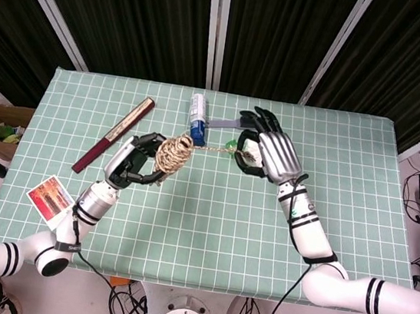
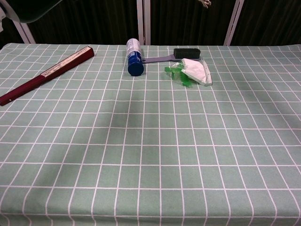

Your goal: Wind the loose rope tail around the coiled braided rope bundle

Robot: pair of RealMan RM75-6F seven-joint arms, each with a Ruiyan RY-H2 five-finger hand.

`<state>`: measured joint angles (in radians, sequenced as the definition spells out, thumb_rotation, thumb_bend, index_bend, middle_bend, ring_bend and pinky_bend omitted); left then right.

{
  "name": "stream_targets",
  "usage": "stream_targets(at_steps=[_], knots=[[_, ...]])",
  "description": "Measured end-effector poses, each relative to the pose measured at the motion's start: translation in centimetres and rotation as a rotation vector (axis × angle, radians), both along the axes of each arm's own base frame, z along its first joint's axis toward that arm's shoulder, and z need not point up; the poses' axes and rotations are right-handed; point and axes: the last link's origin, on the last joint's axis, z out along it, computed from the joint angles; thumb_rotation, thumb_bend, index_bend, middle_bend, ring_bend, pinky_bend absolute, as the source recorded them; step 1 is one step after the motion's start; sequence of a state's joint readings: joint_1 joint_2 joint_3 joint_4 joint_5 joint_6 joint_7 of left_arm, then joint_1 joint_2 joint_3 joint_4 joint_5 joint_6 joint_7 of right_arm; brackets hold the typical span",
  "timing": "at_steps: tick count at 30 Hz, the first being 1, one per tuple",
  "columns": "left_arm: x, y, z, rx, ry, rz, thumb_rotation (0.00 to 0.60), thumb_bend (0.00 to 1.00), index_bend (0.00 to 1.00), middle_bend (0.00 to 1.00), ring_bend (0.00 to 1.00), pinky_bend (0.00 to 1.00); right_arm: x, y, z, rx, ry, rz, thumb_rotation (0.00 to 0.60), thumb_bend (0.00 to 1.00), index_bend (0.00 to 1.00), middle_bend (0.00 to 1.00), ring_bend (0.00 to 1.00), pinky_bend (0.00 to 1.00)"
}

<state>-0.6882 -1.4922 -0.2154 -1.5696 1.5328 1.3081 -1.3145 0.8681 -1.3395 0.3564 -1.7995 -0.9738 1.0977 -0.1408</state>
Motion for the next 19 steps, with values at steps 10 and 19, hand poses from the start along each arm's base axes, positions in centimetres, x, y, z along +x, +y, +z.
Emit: stream_targets(at_steps=[10, 19], knots=[[0.1, 0.1, -0.1, 0.021, 0.037, 0.011, 0.600, 0.49, 0.76, 0.75, 0.65, 0.74, -0.9, 0.4, -0.5, 0.072, -0.004, -0.002, 0.600, 0.28, 0.34, 0.01, 0.00, 0.00], [0.4, 0.1, 0.0, 0.002, 0.042, 0.000, 0.600, 0.49, 0.76, 0.75, 0.65, 0.74, -3.1, 0.8, -0.4, 0.146, 0.023, -0.045, 0.600, 0.07, 0.00, 0.00, 0.00, 0.00]])
